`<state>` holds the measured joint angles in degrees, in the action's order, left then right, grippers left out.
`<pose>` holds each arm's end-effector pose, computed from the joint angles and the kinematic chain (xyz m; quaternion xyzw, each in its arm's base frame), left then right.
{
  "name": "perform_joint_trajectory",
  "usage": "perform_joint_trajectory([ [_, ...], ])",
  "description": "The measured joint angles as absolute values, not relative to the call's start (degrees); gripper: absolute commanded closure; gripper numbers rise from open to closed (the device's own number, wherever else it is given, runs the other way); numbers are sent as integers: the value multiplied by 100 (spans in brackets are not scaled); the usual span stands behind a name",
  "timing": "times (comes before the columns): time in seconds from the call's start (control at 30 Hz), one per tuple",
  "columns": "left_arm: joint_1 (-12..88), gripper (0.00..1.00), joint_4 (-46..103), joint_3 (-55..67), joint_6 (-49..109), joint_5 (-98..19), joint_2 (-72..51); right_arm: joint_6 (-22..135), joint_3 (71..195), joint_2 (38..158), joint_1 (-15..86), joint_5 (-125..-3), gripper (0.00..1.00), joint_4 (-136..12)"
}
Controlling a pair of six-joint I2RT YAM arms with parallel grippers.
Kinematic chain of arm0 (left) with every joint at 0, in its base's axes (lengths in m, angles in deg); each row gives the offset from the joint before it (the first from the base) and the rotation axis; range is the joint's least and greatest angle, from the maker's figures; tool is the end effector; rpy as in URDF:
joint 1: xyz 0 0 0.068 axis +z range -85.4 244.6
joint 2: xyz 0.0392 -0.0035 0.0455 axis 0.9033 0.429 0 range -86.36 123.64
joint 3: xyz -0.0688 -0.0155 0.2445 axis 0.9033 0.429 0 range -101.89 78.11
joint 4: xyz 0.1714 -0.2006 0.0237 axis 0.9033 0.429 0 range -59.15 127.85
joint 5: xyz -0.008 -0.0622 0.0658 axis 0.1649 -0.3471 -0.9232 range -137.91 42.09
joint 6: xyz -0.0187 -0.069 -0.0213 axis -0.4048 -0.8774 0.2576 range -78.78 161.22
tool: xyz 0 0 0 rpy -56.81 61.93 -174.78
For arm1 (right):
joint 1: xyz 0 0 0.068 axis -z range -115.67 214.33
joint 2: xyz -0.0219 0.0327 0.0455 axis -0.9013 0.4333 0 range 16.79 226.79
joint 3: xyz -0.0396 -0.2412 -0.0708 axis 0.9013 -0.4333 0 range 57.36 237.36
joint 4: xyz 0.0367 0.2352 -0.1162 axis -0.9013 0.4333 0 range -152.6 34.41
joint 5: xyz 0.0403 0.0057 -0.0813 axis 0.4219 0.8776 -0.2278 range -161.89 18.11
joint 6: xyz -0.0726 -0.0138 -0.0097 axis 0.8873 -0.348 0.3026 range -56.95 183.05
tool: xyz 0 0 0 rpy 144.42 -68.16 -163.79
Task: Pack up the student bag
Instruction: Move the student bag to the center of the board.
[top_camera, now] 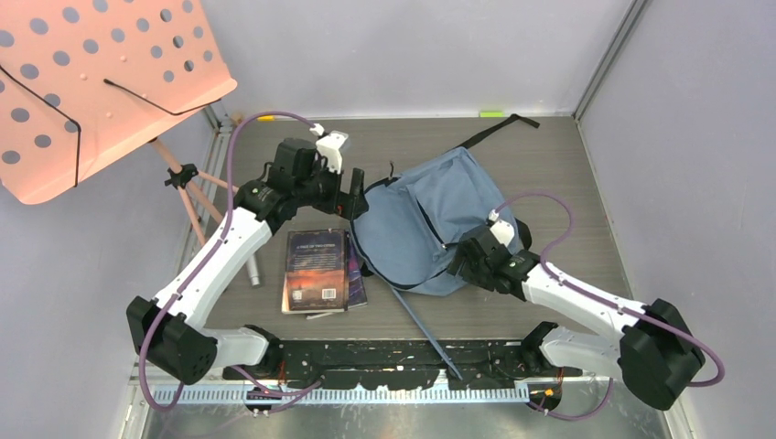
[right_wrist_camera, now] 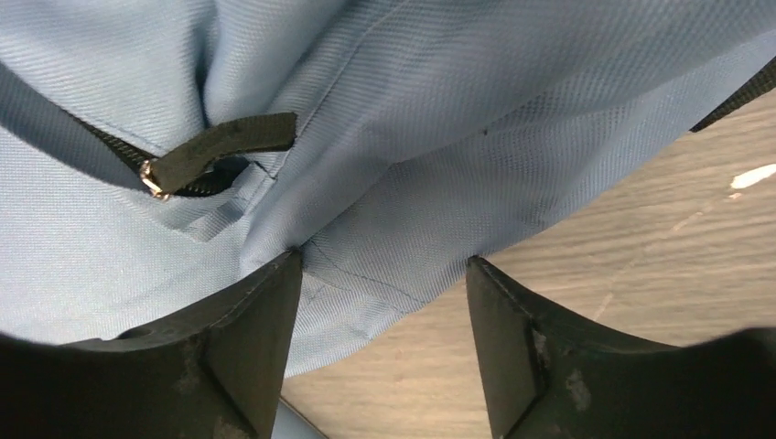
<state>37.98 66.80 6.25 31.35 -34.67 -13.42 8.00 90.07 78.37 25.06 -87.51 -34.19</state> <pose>0.2668 -0.1498 0.3217 0.1804 0.8721 -0.2367 0.3884 0.1830 0.1279 0.1484 0.1684 0.9364 0.1160 0.2853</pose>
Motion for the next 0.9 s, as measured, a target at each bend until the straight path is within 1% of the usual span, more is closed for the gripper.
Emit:
perform_joint_trajectory([
  [0.03,3801,3,6691,625,3141,-3476,-1339,737,8930,7918,2506,-8782,49,-3605],
  [0.07,3801,3,6706,625,3143,-3491,-1339,682,8867,7999,2506,-8806,61,-3782],
  [0.1,3801,3,6719,625,3148,-3504,-1342,640,8819,8075,2506,-8845,66,-3935],
  [0.13,3801,3,6721,625,3154,-3531,-1342,616,8799,8154,2506,-8893,75,-4064],
  [0.17,3798,3,6723,625,3161,-3548,-1342,594,8797,8217,2506,-8924,79,-4180],
  [0.2,3801,3,6723,625,3165,-3577,-1342,616,8799,8292,2512,-8981,86,-4333],
  [0.23,3801,3,6721,625,3168,-3598,-1342,662,8801,8368,2552,-9029,89,-4436],
  [0.27,3801,3,6721,625,3168,-3616,-1342,717,8810,8447,2609,-9057,96,-4501],
  [0.33,3798,3,6721,630,3168,-3636,-1342,874,8908,8689,2834,-9046,99,-4617],
  [0.5,3801,3,6721,645,3170,-3642,-1339,1427,9361,9341,3885,-8686,100,-4875],
  [0.6,3801,3,6721,645,3170,-3636,-1331,1965,9842,9721,4462,-8683,100,-4696],
  [0.7,3801,3,6721,645,3170,-3633,-1329,2446,10462,10136,4880,-8873,99,-4355],
  [0.73,3801,3,6721,645,3170,-3631,-1329,2612,10698,10278,5000,-8959,96,-4237],
  [0.77,3801,3,6721,645,3170,-3629,-1329,2761,10926,10414,5094,-9042,85,-4121],
  [0.8,3801,3,6721,647,3170,-3629,-1329,2879,11092,10506,5153,-9088,78,-4031],
  [0.83,3801,3,6721,647,3170,-3631,-1329,3007,11289,10597,5216,-9116,62,-3911],
  [0.87,3801,3,6719,647,3170,-3631,-1329,3150,11466,10656,5264,-9127,54,-3780],
  [0.9,3801,3,6721,647,3170,-3631,-1329,3206,11566,10659,5280,-9112,43,-3690],
])
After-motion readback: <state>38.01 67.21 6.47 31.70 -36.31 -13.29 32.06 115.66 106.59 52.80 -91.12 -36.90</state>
